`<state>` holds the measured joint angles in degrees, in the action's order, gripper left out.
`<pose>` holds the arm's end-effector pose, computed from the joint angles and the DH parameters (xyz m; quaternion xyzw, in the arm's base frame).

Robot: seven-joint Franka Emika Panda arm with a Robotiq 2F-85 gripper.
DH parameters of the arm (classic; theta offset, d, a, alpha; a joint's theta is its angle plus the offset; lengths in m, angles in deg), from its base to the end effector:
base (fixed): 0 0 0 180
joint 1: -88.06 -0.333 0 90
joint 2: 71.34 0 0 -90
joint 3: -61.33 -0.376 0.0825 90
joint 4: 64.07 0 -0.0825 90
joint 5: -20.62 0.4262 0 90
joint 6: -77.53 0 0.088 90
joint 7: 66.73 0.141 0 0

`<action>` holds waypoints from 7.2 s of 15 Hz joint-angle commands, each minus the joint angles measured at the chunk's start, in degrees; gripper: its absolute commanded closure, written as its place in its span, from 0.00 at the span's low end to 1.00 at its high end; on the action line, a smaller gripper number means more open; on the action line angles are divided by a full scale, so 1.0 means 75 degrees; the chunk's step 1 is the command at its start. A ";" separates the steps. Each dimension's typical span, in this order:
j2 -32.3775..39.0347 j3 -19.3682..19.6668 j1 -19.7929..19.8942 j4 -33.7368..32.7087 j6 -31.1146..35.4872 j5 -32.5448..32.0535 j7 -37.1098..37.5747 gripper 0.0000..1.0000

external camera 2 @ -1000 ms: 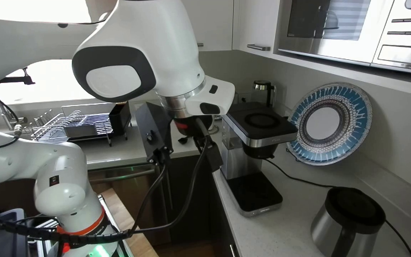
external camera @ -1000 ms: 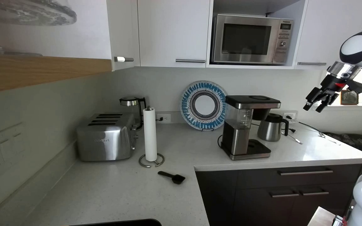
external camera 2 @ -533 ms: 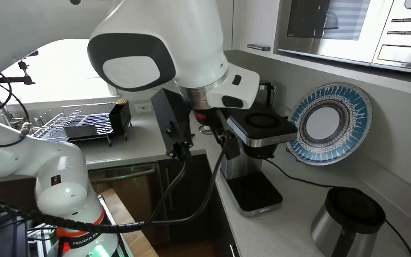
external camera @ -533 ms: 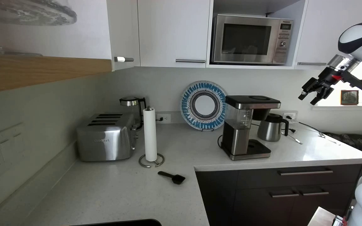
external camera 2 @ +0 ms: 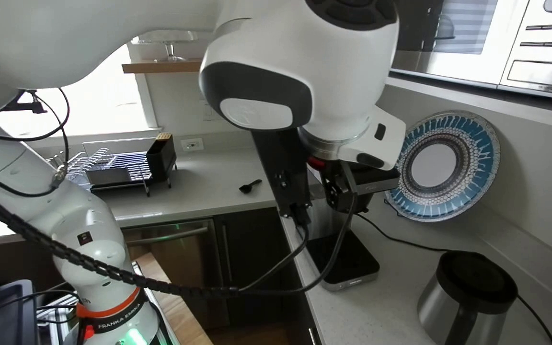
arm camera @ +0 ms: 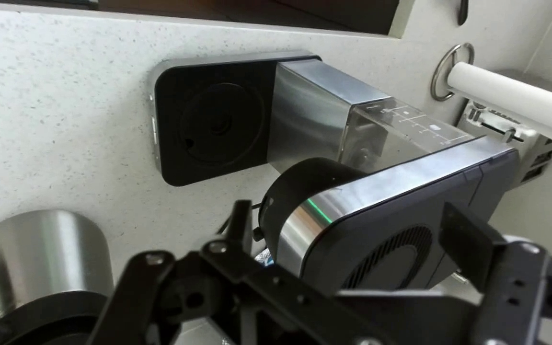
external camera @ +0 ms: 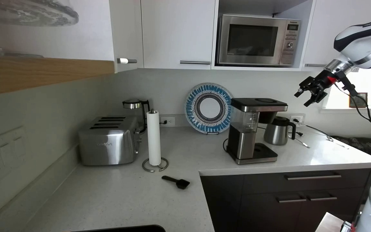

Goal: Open the coffeemaker chamber.

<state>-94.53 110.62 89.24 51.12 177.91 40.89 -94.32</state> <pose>0.3084 -0.3998 0.5962 -0.9263 0.1990 -0.1980 0.2513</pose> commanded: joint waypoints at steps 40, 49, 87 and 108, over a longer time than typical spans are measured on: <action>0.5066 -0.2620 0.4167 -0.3696 -0.3088 0.5095 -0.1258 0.00; 0.5258 -0.3245 0.4695 -0.3997 -0.3418 0.5228 -0.1067 0.00; 0.4308 -0.3994 0.3944 -0.3763 -0.4521 0.7828 -0.3410 0.00; 0.2997 -0.3289 0.3587 -0.3512 -0.3494 0.4887 -0.1469 0.00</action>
<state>-67.75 85.10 117.27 21.99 149.41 85.67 -108.89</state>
